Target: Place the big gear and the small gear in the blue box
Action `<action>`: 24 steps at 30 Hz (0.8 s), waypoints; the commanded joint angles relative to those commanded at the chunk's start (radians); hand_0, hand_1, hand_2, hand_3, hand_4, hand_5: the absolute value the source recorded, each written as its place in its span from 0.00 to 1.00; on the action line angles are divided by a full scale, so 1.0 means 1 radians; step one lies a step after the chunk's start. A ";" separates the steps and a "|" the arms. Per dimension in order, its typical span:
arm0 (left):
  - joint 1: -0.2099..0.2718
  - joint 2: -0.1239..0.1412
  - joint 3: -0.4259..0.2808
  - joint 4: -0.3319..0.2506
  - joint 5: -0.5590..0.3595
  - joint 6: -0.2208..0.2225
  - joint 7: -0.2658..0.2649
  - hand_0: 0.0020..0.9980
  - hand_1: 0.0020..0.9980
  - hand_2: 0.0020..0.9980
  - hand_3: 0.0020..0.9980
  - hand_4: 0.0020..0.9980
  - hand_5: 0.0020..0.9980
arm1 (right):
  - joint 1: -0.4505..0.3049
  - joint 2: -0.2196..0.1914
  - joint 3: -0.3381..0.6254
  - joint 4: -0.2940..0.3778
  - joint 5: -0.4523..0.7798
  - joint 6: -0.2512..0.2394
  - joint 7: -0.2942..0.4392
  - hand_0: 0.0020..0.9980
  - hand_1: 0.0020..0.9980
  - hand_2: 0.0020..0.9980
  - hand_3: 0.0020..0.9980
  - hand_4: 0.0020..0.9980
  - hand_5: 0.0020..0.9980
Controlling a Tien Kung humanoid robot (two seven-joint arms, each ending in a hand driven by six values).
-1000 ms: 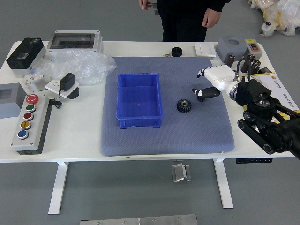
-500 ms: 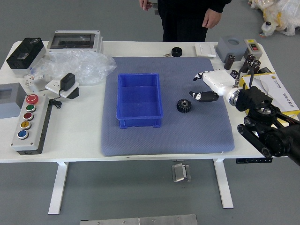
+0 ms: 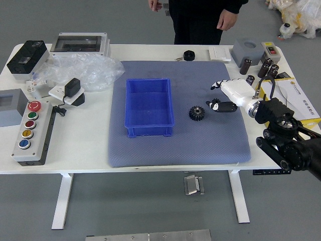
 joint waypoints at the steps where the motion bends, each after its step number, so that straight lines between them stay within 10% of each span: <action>1: 0.000 0.000 0.001 0.000 0.000 0.000 0.000 0.86 0.83 0.82 0.84 0.70 0.30 | 0.000 0.002 -0.002 -0.006 0.001 -0.003 0.001 0.62 0.46 0.63 0.76 0.59 0.00; 24: 0.000 -0.004 0.005 0.000 0.004 -0.001 0.000 0.86 0.83 0.82 0.84 0.70 0.29 | 0.025 0.043 0.001 -0.088 -0.026 -0.008 -0.002 0.63 0.46 0.62 0.74 0.58 0.00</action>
